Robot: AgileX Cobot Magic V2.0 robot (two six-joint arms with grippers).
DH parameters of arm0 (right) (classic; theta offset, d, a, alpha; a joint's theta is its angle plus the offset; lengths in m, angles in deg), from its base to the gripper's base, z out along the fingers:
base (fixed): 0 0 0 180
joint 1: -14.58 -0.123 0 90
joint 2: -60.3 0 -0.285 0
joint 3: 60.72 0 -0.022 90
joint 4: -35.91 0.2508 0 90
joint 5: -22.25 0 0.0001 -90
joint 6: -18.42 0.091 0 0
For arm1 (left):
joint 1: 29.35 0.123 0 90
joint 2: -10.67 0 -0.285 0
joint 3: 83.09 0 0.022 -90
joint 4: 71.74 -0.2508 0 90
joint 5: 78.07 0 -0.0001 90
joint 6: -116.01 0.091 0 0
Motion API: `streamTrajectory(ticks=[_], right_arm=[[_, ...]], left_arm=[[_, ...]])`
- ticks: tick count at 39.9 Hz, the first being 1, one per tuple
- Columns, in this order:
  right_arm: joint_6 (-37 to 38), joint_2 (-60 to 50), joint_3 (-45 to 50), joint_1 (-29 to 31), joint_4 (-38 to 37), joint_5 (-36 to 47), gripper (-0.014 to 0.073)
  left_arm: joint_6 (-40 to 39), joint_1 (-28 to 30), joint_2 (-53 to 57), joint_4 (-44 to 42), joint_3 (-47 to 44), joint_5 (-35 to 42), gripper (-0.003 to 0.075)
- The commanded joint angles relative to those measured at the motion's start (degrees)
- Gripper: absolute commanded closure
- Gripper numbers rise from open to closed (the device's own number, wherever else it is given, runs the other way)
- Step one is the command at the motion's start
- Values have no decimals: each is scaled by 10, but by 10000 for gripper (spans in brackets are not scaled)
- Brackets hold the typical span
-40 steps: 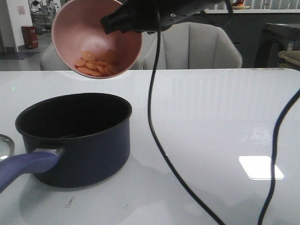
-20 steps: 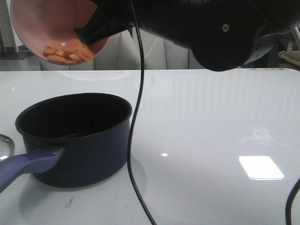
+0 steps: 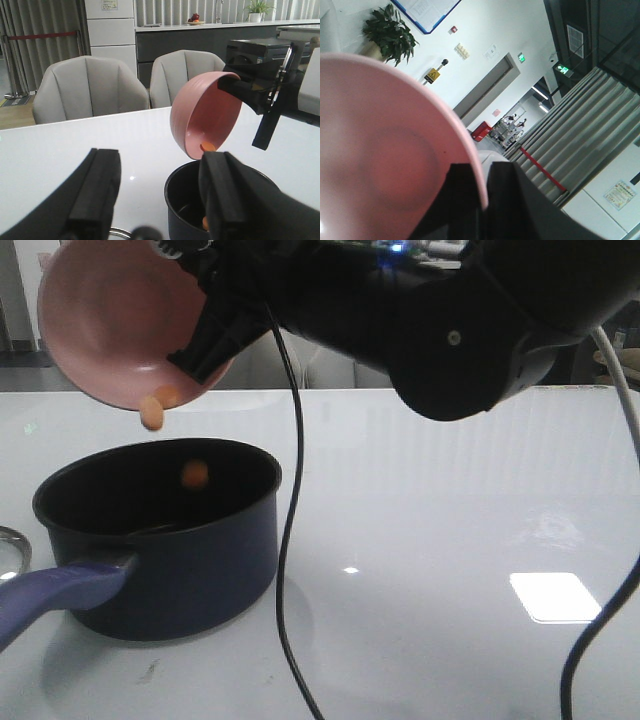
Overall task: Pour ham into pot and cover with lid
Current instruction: 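Tilt the pink bowl with the right gripper to pour carrots in, then carry the empty pink bowl back and lower it to the table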
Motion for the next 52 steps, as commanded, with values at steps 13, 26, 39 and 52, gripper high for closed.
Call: streamTrajectory(ticks=[13,26,39,52], right_arm=[[-90,-31,-28,0,-1,108,454],[220,-33,-28,0,128,10,454],[212,-119,-28,16,272,-356,454],[144,-228,-37,135,273,-633,454]], left_arm=[[-4,-5,-7,3,16,48,325],[-4,-5,-7,3,16,48,325],[-4,-5,-7,3,16,48,325],[-4,-5,-7,3,16,48,325]])
